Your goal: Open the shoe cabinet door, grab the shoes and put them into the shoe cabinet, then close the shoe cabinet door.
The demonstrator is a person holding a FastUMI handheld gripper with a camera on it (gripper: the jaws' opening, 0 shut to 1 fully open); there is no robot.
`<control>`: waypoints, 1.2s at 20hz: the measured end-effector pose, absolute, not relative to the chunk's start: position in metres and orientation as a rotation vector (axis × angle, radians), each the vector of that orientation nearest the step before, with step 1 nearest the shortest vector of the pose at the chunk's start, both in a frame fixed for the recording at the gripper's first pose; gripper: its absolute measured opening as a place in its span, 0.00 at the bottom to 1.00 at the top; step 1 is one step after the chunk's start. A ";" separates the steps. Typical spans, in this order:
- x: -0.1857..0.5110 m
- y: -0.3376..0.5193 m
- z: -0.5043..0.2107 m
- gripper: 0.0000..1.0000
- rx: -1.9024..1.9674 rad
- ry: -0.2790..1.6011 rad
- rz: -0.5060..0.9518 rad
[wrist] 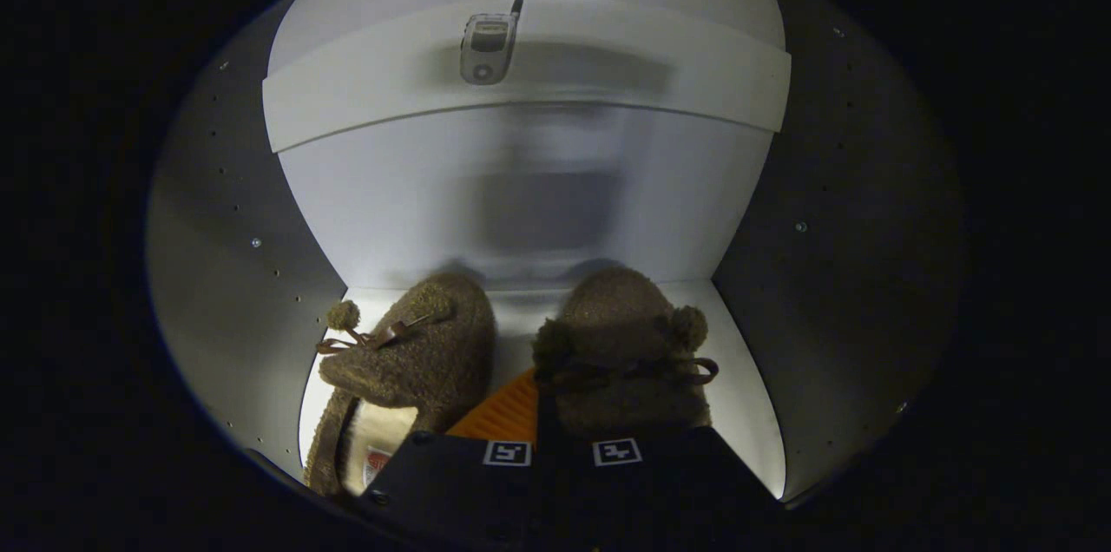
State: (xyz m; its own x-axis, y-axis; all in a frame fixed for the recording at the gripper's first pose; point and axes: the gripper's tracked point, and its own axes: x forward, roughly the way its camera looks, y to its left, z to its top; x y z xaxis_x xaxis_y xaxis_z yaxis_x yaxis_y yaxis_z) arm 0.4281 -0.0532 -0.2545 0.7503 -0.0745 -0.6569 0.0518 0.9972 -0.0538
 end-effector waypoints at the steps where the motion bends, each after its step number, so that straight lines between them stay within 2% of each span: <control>1: 0.425 -0.054 -0.254 0.11 -0.036 0.716 -0.070; 3: 0.417 -0.053 -0.251 0.11 -0.032 0.707 -0.072; 6: 0.405 -0.048 -0.250 0.21 0.010 0.690 -0.061; 9: 0.390 -0.044 -0.235 0.48 0.058 0.659 -0.050; 12: 0.367 -0.034 -0.196 0.62 0.055 0.566 -0.037; 13: 0.355 -0.030 -0.182 0.61 0.055 0.532 -0.029; 16: 0.312 -0.021 -0.132 1.00 0.056 0.424 -0.023; 24: 0.164 -0.006 -0.058 0.98 0.027 0.252 -0.008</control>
